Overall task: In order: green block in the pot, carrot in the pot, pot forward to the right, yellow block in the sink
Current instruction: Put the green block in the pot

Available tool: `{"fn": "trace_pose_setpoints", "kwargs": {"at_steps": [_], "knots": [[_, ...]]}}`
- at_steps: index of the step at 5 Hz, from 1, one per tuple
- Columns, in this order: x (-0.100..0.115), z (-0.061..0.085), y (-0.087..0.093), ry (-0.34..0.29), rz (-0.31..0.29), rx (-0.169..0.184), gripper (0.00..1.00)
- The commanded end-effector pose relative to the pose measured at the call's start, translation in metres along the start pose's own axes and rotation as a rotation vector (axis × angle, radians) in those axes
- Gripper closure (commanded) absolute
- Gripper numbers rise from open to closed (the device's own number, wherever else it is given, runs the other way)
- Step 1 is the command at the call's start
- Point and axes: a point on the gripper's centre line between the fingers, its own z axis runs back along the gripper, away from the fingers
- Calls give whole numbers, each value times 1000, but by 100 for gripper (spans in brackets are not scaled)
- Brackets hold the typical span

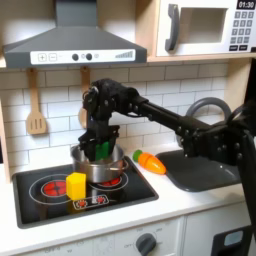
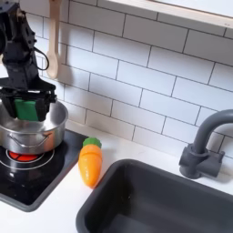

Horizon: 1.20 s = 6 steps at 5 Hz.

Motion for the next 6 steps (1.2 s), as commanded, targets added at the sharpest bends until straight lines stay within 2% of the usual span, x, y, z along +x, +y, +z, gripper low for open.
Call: {"fn": "trace_pose_setpoints", "kwargs": {"at_steps": [1,2,3,4,6], "knots": [[-4,-12,1,34,-4,12,100],[-5,-21,4,56,0,16,100],[-6,-24,4,64,4,19,100],[-7,-24,3,87,-14,23,0],[-6,-15,4,56,-21,14,0]]}}
